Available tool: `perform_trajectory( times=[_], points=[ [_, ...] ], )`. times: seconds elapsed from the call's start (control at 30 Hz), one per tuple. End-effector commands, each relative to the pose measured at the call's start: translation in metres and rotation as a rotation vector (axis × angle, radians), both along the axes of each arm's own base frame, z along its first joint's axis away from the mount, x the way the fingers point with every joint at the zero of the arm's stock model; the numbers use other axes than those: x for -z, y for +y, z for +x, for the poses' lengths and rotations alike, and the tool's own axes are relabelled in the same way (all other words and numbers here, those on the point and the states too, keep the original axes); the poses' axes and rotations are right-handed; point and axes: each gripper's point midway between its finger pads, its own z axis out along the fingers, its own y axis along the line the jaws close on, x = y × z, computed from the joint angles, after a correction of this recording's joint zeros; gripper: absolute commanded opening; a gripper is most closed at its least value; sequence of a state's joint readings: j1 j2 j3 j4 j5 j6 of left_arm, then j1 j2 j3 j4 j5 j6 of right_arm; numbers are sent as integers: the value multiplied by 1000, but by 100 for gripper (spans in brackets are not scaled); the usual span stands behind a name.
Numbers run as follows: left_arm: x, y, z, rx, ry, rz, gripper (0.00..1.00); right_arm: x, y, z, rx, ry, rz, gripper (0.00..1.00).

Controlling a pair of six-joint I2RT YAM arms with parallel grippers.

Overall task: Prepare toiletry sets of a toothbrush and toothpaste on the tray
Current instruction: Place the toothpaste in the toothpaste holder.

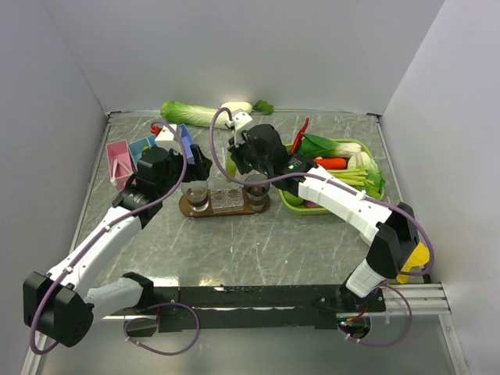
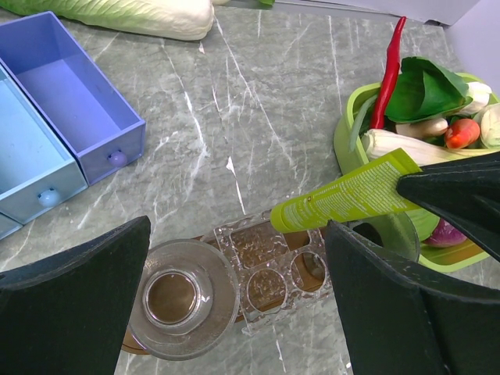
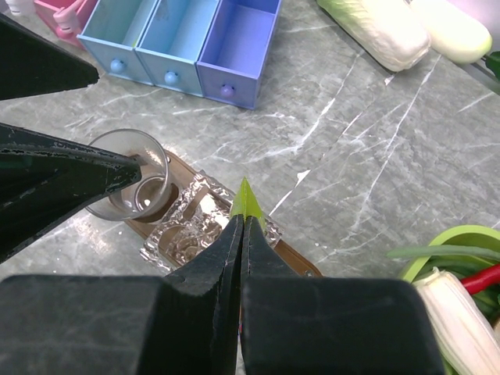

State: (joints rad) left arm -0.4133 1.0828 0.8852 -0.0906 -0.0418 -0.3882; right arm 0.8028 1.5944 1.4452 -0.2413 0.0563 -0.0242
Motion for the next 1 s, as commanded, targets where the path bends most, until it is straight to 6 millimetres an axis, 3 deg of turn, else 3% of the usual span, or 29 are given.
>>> perform_trajectory(
  times=[0.0, 0.7, 0.97],
  points=[
    [-26, -4, 3, 10, -49, -38, 97, -22, -2, -1, 15, -44, 33, 0],
    [-26, -4, 2, 11, -49, -39, 97, -53, 0, -17, -2, -51, 151, 0],
    [-27, -4, 2, 13, -51, -40, 97, -46, 4, -17, -12, -34, 132, 0]
  ],
)
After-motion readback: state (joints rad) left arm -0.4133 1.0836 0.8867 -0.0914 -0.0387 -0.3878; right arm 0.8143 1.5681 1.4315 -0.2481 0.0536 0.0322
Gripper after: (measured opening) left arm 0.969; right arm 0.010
